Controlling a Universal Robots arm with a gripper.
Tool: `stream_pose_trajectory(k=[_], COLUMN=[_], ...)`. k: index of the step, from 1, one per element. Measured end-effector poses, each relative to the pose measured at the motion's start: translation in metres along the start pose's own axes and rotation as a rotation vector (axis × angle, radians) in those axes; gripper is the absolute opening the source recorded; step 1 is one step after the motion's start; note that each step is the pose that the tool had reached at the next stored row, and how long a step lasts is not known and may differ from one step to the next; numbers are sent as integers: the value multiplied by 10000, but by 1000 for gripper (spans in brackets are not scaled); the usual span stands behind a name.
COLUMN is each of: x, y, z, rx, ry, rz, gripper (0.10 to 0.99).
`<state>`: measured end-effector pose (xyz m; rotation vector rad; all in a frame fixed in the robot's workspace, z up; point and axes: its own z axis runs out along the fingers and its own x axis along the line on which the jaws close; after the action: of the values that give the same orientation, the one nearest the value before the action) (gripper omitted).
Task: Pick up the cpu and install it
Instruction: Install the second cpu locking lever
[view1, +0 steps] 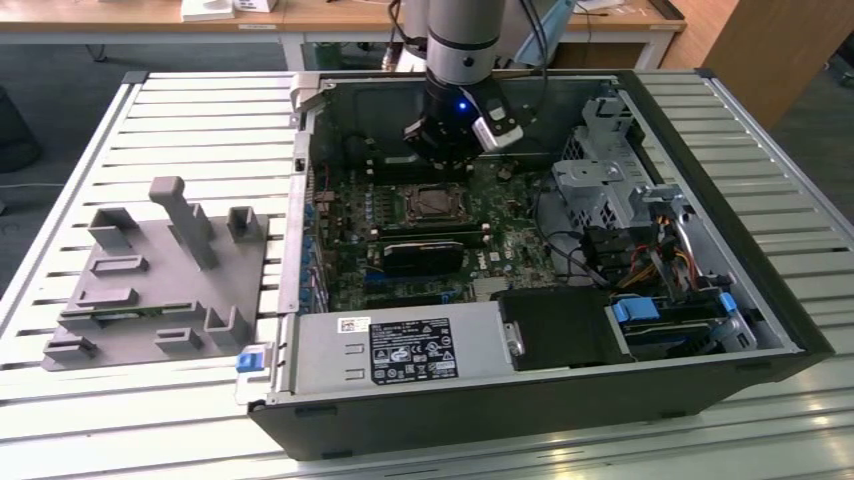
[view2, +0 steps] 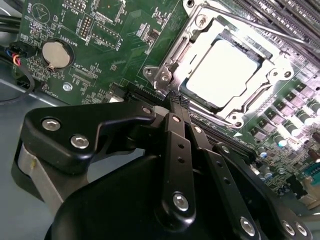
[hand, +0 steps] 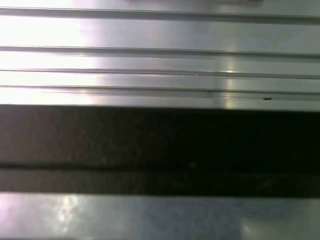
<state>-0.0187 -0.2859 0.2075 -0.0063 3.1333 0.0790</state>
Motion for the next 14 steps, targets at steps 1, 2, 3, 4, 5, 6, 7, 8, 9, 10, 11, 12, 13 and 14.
stream_pose_trajectory(k=[1,2,3,4,5,6,7,8,9,10,11,12,13,14], x=[0,-1,-1,-1,-2,-1,-1,-1,-2,-2,-2,-3,-3,-3], y=[-7,-14,-22,-27,-32,-33,-34,-34,-33,-31,-29,-26,-24,-22], z=[0,-1,-1,-1,-1,-1,-8,-25,-54,-91,-132,-177,-221,-262], rx=[0,0,0,-1,-1,-2,2,-1,1,-2,-1,-2,0,-2], ry=[0,0,0,0,0,-1,2,0,0,-1,0,-1,0,-1], rz=[0,0,0,0,0,1,2,1,1,1,1,1,1,0], gripper=[106,106,106,106,106,106,106,106,106,106,106,106,106,106])
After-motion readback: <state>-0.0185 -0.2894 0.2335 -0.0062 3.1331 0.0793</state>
